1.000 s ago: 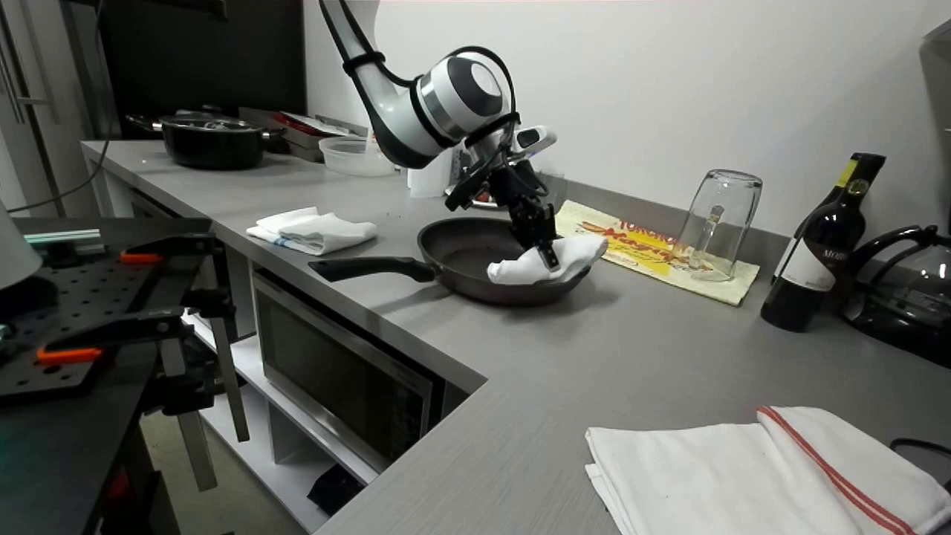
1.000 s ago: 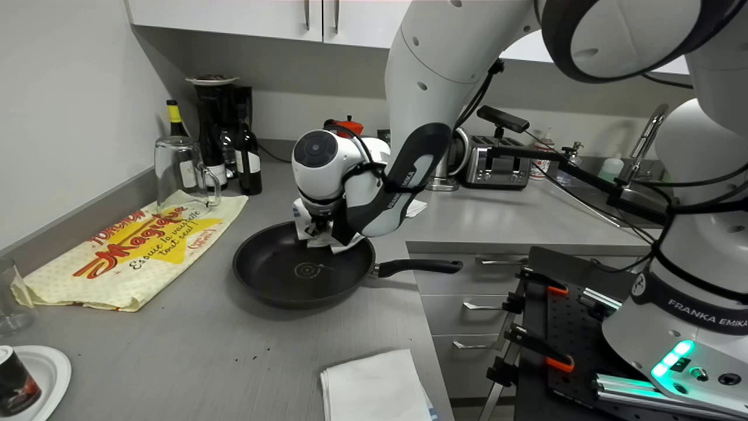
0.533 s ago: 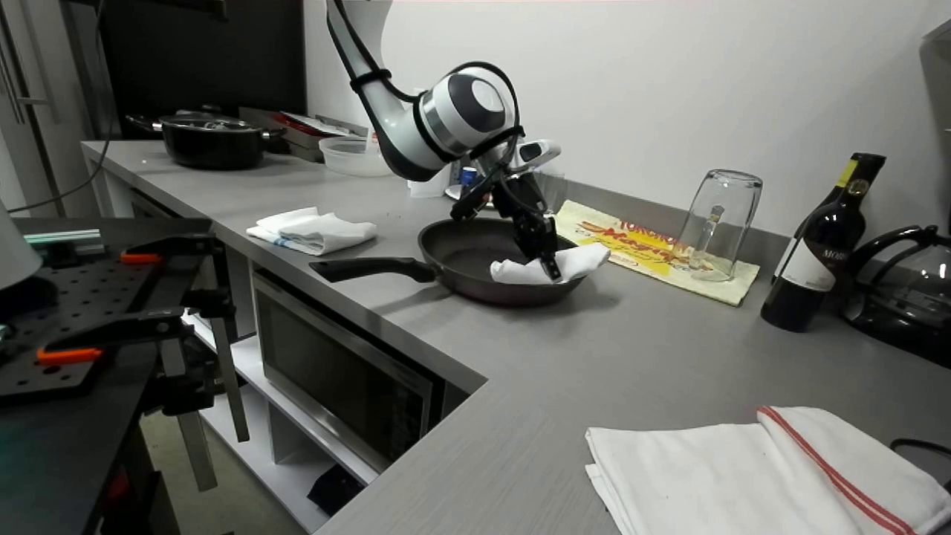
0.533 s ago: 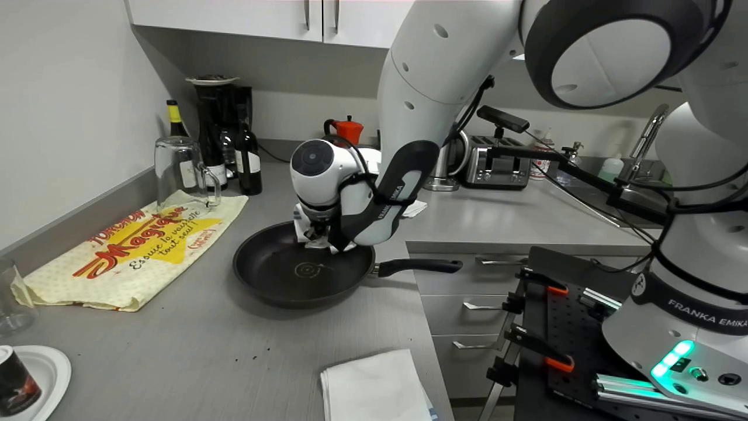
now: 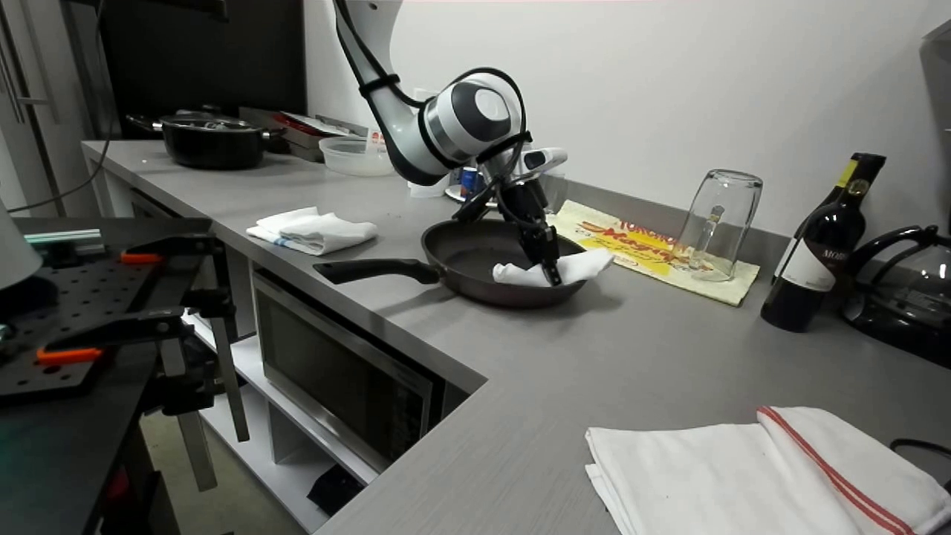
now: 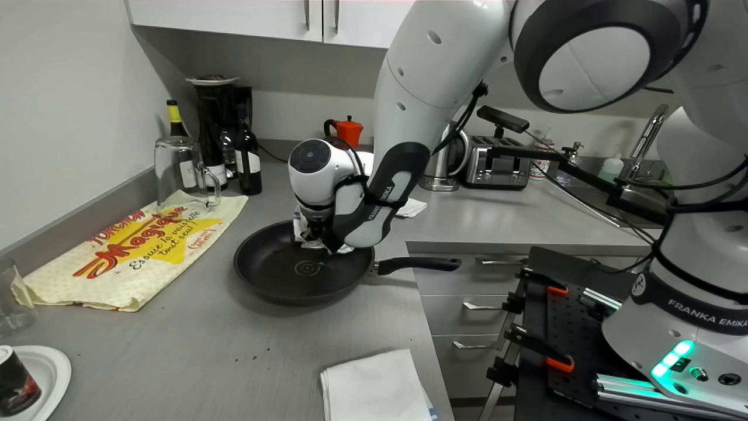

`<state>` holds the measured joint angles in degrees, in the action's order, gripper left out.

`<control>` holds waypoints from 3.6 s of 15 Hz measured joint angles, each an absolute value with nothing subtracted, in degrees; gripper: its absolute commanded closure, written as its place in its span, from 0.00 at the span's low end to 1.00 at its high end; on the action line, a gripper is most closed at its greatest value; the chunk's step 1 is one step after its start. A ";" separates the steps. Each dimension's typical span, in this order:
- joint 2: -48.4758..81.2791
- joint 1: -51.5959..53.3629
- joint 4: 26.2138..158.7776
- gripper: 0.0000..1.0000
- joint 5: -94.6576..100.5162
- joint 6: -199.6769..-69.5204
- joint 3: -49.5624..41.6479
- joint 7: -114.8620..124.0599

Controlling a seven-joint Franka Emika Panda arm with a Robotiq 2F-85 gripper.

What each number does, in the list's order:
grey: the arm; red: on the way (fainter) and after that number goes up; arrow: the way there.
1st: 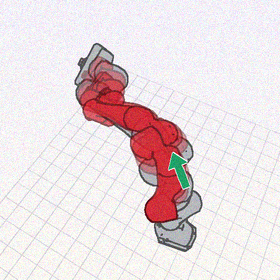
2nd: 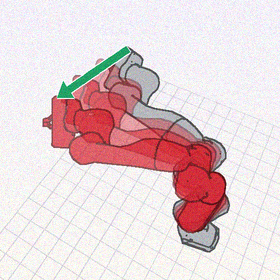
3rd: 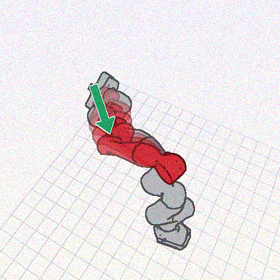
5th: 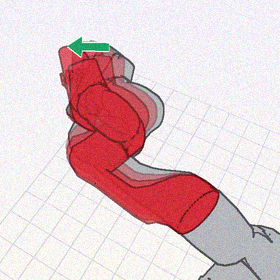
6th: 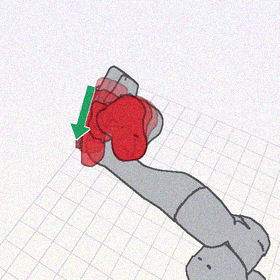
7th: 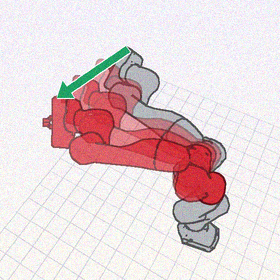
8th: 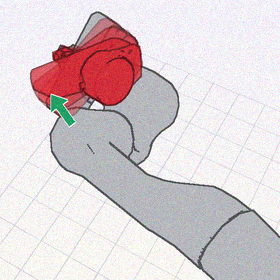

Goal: Pick the cloth and wipe the pan

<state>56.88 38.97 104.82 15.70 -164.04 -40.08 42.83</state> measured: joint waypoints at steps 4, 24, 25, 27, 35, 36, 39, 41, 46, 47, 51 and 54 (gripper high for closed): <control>55.23 35.82 103.12 0.96 14.01 -161.70 -36.21 42.47; 43.67 13.78 102.37 0.96 -0.88 -148.31 -0.84 34.82; 43.62 12.61 102.36 0.96 -2.85 -147.60 0.57 33.59; 43.63 10.37 102.30 0.96 -6.91 -145.90 3.10 31.00; 44.90 2.86 100.99 0.96 -21.49 -134.52 9.44 20.85; 45.29 2.16 100.52 0.96 -22.88 -132.89 9.80 19.92; 46.61 0.42 98.54 0.96 -26.23 -127.59 10.35 17.80; 47.12 -0.33 97.08 0.96 -27.63 -124.14 10.38 17.12; 46.05 -0.78 93.87 0.96 -30.33 -116.89 10.97 16.35; 45.42 -0.72 93.52 0.96 -30.82 -115.75 11.29 16.28; 42.38 0.98 93.47 0.96 -31.40 -113.28 12.32 16.24; 41.59 4.71 94.72 0.96 -30.57 -113.14 12.44 16.22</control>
